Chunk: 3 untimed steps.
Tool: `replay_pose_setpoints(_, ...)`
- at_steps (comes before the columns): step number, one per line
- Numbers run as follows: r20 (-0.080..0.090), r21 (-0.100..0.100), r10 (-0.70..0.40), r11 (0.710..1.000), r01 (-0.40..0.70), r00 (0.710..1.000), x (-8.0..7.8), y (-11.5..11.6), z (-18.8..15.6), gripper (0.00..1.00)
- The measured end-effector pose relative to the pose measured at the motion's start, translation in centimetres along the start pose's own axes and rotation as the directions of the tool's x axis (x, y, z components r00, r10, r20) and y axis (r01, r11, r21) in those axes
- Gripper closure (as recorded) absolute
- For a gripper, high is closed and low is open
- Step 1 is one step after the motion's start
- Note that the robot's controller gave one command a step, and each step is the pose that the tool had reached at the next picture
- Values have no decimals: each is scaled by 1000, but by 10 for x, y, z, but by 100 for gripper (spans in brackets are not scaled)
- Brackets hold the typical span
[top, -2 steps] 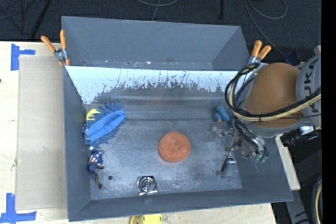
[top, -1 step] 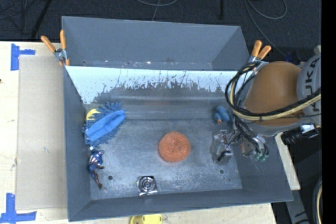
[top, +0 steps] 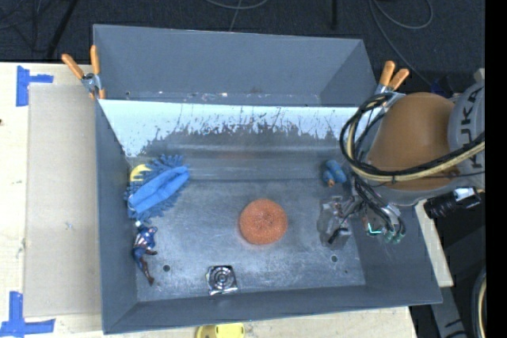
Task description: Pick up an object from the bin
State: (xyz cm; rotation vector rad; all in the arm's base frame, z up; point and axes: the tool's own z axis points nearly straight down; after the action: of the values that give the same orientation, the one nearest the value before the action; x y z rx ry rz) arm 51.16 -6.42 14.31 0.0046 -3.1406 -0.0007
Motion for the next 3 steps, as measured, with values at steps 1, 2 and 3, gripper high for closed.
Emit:
replay_pose_setpoints(1,0,0,-1,1000,1,1000,0,0,0,0)
replay_pose_setpoints(2,7,3,-55,998,55,998,-31,23,32,0)
replay_pose_setpoints(3,0,0,-185,983,185,983,-23,81,59,0)
